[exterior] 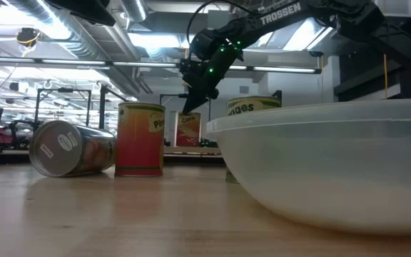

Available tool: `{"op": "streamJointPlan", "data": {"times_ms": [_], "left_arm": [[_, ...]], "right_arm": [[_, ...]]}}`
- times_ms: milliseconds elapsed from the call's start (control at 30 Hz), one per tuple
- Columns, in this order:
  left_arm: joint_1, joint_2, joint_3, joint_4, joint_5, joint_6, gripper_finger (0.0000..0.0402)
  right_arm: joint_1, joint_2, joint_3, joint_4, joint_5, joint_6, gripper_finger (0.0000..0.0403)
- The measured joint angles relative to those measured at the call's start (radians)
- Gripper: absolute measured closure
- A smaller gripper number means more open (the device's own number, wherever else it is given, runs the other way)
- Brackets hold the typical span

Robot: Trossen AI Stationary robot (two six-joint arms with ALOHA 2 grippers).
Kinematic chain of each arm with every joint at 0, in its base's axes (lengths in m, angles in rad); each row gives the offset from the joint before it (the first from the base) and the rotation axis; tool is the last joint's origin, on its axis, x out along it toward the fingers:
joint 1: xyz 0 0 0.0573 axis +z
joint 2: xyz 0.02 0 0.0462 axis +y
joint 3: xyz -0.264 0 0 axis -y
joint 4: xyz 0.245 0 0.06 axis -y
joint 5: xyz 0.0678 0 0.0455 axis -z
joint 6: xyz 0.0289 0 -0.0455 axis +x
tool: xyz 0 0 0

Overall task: Pick and place cans onto a shelf
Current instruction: Put the canned corn on the shelf

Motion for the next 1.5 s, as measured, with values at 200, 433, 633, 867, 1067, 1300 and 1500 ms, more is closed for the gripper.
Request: {"op": "streamJointPlan", "data": {"times_ms": [200,433,633,867,1067,1300,1500], "left_arm": [[0.0,0.0,0.0,0.0,0.0,0.0,0.0358],[0.0,0.0,0.0,0.0,0.0,0.0,0.0358],[0.0,0.0,0.0,0.0,0.0,0.0,0.0358],[0.0,0.0,0.0,0.0,0.0,0.0,0.0358],[0.0,0.0,0.0,0.0,0.0,0.0,0.0358],[0.0,0.0,0.0,-0.001,0.0,0.0,0.0358],[0.0,0.0,0.0,-0.001,0.0,0.0,0.0358]], "right_arm": [[0.0,0.0,0.0,0.0,0.0,0.0,0.0377],[0.0,0.0,0.0,0.004,0.001,0.0,0.0376],[0.0,0.0,0.0,0.006,0.001,0.0,0.0376],[0.0,0.0,-0.001,0.007,0.001,0.0,0.0376],[0.0,0.0,-0.001,0.007,0.001,0.0,0.0375],[0.0,0.0,-0.001,0.007,0.001,-0.001,0.0316],[0.0,0.001,-0.001,0.007,0.002,-0.002,0.027]]}}
